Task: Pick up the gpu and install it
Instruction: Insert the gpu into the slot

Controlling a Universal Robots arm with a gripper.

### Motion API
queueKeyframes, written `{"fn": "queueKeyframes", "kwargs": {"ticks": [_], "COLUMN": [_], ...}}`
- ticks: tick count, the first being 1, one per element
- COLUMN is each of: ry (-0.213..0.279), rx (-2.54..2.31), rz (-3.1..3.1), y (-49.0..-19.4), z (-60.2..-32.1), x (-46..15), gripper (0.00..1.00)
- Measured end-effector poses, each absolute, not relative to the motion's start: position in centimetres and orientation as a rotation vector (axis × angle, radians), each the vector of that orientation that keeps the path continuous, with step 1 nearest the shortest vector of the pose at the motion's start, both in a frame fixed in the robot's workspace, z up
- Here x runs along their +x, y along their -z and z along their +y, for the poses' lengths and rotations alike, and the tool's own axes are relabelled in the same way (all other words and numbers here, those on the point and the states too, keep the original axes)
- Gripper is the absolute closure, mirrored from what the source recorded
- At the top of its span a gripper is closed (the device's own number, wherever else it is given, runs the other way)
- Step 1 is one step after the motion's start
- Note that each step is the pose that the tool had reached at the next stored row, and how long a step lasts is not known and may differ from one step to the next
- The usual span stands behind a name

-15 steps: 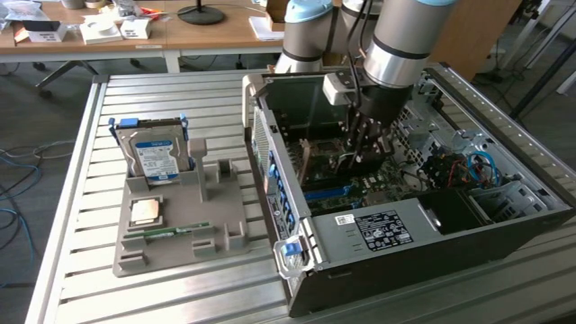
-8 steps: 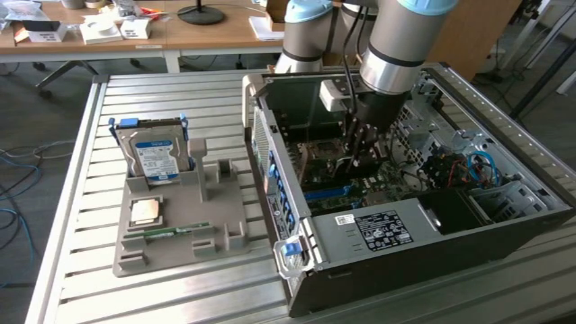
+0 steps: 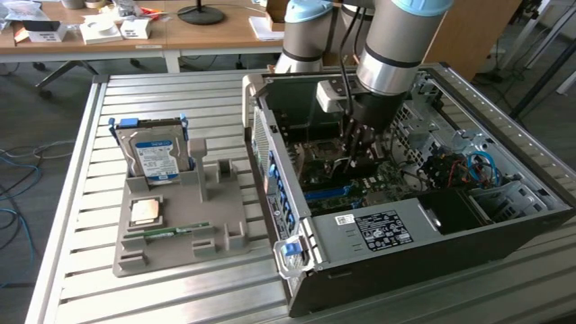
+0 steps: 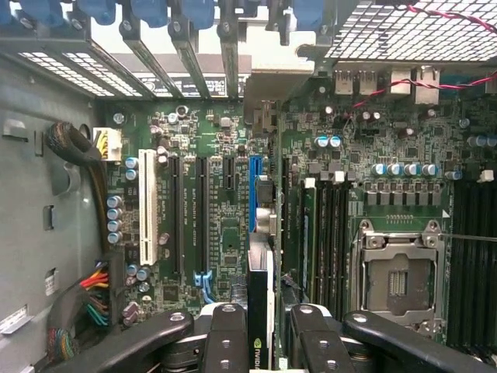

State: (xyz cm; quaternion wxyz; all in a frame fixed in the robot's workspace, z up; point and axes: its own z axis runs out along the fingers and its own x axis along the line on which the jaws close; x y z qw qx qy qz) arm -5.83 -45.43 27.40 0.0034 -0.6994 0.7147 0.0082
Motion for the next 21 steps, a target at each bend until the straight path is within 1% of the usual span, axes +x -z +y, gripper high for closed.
{"fn": "queueKeyframes", "kwargs": {"ticks": [21], "ry": [-0.025], "rx": [-2.194], "rz": [2.240], "y": [-27.35], "z": [-45.52], "x": [-6.64], "gripper": [0.74]}}
